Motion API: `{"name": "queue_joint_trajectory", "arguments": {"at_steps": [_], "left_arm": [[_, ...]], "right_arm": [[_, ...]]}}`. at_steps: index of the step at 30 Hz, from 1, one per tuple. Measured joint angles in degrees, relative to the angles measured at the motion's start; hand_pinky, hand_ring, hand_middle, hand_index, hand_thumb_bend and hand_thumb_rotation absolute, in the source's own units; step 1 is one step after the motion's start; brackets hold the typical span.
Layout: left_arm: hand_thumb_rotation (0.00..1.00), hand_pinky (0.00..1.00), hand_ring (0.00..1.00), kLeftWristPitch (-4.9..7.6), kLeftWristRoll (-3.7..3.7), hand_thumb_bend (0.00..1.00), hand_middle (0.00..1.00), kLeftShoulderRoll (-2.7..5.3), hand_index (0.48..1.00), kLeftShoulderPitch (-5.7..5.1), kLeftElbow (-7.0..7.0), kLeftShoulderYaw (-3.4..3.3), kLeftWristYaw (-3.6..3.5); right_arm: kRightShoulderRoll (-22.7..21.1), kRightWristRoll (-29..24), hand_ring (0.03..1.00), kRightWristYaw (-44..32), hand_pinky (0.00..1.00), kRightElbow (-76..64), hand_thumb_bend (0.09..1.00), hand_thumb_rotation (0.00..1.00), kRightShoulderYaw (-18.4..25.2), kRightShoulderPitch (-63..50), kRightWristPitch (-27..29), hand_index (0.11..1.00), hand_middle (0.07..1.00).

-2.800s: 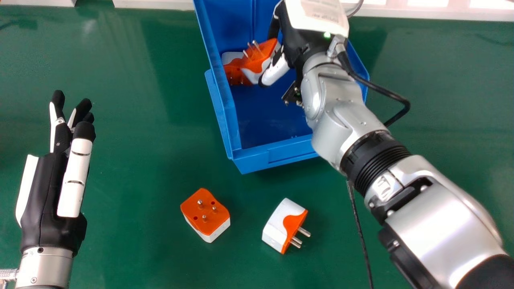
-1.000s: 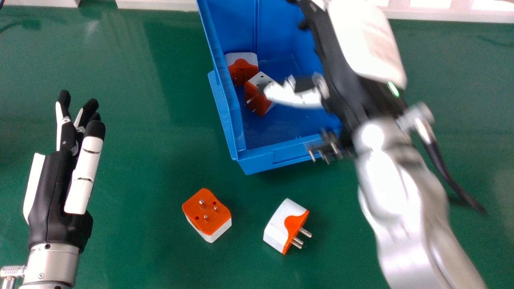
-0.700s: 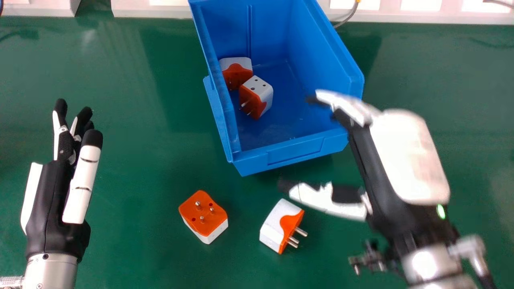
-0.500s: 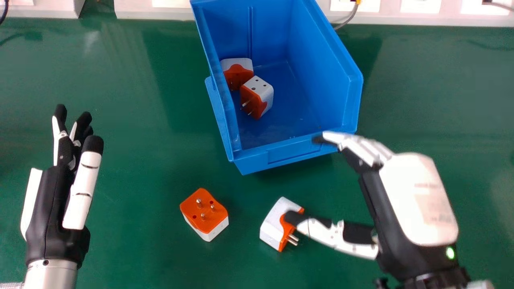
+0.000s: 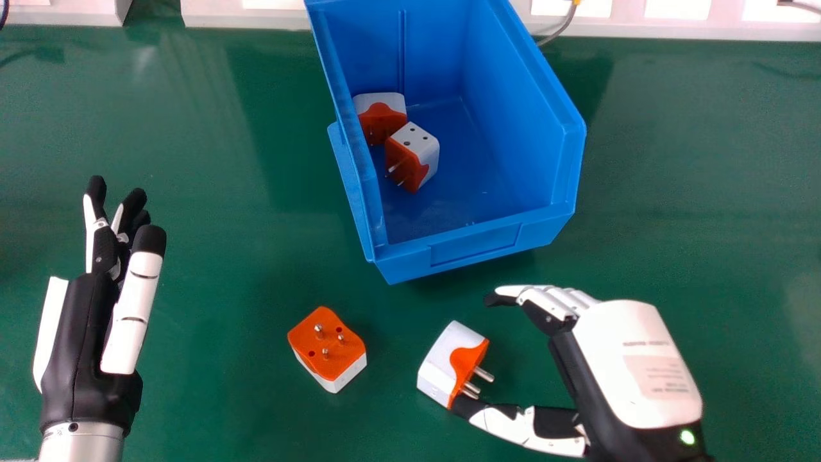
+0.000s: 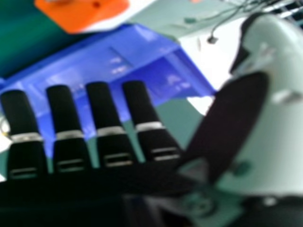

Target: Pick all objects and put in blue box

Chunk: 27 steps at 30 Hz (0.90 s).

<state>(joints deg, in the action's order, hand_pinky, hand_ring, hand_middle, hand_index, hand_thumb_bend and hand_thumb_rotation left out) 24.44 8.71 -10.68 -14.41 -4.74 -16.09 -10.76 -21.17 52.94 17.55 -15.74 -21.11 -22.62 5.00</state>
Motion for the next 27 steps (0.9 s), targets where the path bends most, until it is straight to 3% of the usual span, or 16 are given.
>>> {"name": "queue_joint_trajectory", "arguments": {"at_steps": [10, 27], "left_arm": [[0.84, 0.96, 0.97, -0.01, 0.44, 0.6, 0.97, 0.08, 0.96, 1.19, -0.3, 0.01, -0.27], [0.85, 0.97, 0.98, -0.52, 0.44, 0.59, 0.98, 0.07, 0.969, 1.25, 0.08, -0.02, -0.23]], "right_arm": [[2.02, 2.29, 0.682, -3.2, 0.56, 3.4, 0.498, 0.52, -1.33, 4.68, -2.64, 0.726, 0.725], [3.05, 6.23, 0.709, -6.68, 0.59, 4.79, 0.504, 0.55, -3.86, 7.49, -6.95, 0.748, 0.75]]}}
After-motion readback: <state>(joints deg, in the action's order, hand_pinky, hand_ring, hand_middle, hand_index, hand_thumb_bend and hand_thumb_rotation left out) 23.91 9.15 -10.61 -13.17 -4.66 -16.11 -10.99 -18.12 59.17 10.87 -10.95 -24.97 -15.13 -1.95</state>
